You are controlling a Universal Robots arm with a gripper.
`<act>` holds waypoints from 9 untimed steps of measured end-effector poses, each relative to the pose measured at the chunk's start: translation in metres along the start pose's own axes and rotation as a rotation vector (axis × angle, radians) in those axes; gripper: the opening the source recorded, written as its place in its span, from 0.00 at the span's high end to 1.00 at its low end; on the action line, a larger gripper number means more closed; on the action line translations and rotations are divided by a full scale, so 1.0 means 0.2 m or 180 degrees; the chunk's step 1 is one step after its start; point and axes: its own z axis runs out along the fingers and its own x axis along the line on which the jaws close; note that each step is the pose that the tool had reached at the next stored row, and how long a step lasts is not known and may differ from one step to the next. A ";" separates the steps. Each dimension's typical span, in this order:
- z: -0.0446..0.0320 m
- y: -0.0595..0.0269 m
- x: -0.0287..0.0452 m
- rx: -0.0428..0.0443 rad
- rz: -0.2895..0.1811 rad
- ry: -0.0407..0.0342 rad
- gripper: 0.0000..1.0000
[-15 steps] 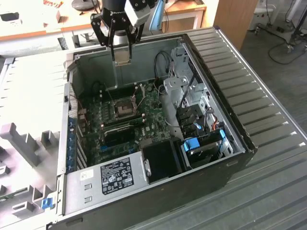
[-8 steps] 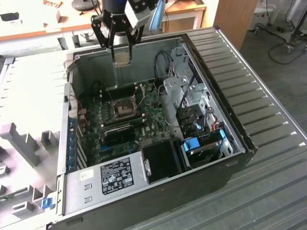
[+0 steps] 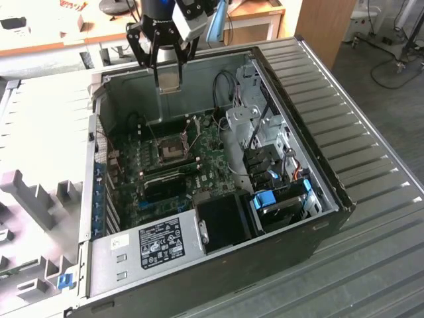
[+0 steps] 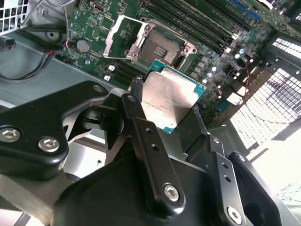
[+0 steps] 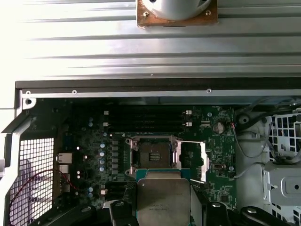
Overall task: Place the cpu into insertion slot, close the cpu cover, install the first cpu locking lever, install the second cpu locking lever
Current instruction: 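Place the cpu into insertion slot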
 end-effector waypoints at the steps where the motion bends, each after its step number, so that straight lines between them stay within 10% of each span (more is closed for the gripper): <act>1: 0.002 0.000 0.000 0.0000 0.0000 0.0000 0.46; 9: 0.020 -0.002 0.000 0.0000 0.0000 0.0000 0.46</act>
